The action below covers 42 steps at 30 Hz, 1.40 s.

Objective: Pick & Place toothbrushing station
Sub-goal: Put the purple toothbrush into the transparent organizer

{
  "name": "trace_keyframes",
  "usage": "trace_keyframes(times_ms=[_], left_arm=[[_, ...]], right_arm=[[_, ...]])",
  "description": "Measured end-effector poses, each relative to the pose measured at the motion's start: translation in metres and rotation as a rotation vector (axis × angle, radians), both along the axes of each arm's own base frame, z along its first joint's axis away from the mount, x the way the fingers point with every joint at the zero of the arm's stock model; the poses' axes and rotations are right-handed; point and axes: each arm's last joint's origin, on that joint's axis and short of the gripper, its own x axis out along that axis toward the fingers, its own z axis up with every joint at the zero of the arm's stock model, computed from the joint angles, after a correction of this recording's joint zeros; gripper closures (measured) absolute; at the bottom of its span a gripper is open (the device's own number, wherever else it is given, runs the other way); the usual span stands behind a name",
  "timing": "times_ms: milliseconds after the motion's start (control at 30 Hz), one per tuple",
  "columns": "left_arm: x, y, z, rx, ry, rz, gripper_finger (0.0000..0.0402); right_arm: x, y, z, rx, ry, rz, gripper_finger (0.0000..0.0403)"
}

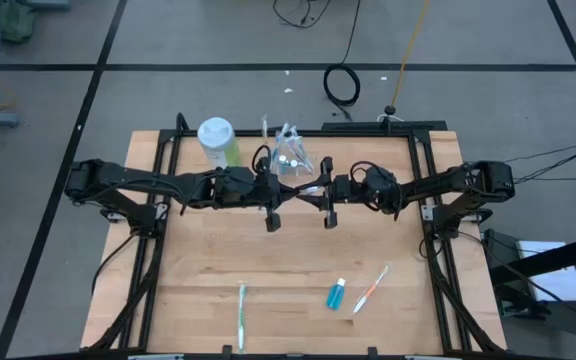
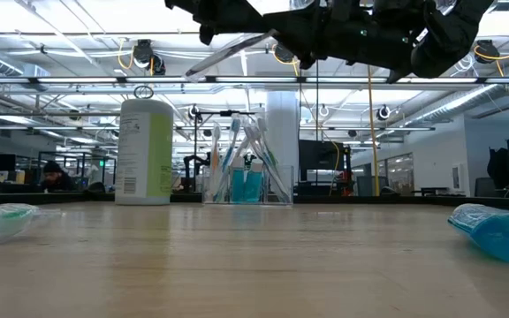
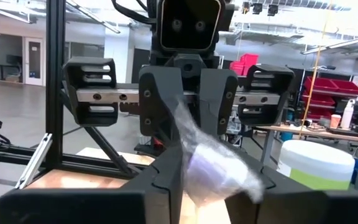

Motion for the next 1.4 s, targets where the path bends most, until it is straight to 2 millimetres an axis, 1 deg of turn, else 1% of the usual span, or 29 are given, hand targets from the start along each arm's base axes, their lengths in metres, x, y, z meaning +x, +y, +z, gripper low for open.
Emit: trace_keyframes(times_ms=[167, 333, 433, 667, 967, 1033, 1233, 1400], left_arm=[[0.0011, 0.0001, 0.0037, 0.001, -0.042, 0.005, 0.0399], [0.0006, 0.0, 0.0018, -0.012, -0.024, 0.002, 0.0381], [0.0005, 0.0, 0.0014, -0.012, -0.019, 0.003, 0.0378], [0.0004, 0.0001, 0.0013, -0.028, -0.022, 0.01, 0.0397], [0.0001, 0.0006, 0.0007, 0.016, -0.005, 0.003, 0.0352], [0.0, 0.0011, 0.0007, 0.029, -0.004, 0.022, 0.0353], [-0.0004, 0.0026, 0.0001, 0.052, 0.006, 0.061, 0.0374], [-0.0009, 0.0026, -0.0013, 0.063, 0.024, 0.055, 0.0366]], right_arm=[[-0.0005, -0.0001, 0.0015, -0.005, -0.013, -0.004, 0.0335], [-0.0003, -0.0001, 0.001, -0.005, -0.009, -0.003, 0.0344], [-0.0002, -0.0001, 0.0006, -0.004, -0.007, -0.003, 0.0345], [-0.0001, -0.0005, 0.0007, 0.002, -0.008, -0.024, 0.0346], [0.0002, -0.0011, 0.0, 0.005, -0.001, -0.045, 0.0346], [0.0002, -0.0013, -0.0001, 0.006, 0.0, -0.049, 0.0346], [0.0012, -0.0024, -0.003, -0.013, 0.033, -0.074, 0.0347], [0.0013, -0.0026, -0.0039, -0.019, 0.041, -0.071, 0.0347]])
